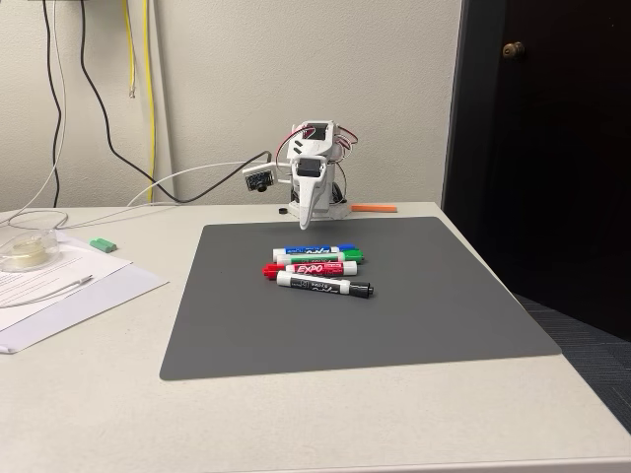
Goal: Pick up the black marker.
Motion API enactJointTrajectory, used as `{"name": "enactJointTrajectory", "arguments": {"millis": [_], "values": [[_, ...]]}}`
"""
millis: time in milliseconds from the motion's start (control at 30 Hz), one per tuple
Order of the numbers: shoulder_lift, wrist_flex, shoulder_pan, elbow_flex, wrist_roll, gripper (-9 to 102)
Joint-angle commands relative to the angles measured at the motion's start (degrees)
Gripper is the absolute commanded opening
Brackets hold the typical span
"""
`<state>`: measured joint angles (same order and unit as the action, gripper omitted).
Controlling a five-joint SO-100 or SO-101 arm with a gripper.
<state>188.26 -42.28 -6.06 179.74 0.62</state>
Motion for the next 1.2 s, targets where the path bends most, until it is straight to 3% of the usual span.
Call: {"name": "enactJointTrajectory", "arguments": {"millis": [0, 933, 1167], "values": [[0.4, -0.1, 0.5, -0.3, 0.4, 0], [0.4, -0.1, 0.5, -0.3, 0.5, 0], [0.4, 7.8, 2.7, -0.7, 3.9, 0]]}}
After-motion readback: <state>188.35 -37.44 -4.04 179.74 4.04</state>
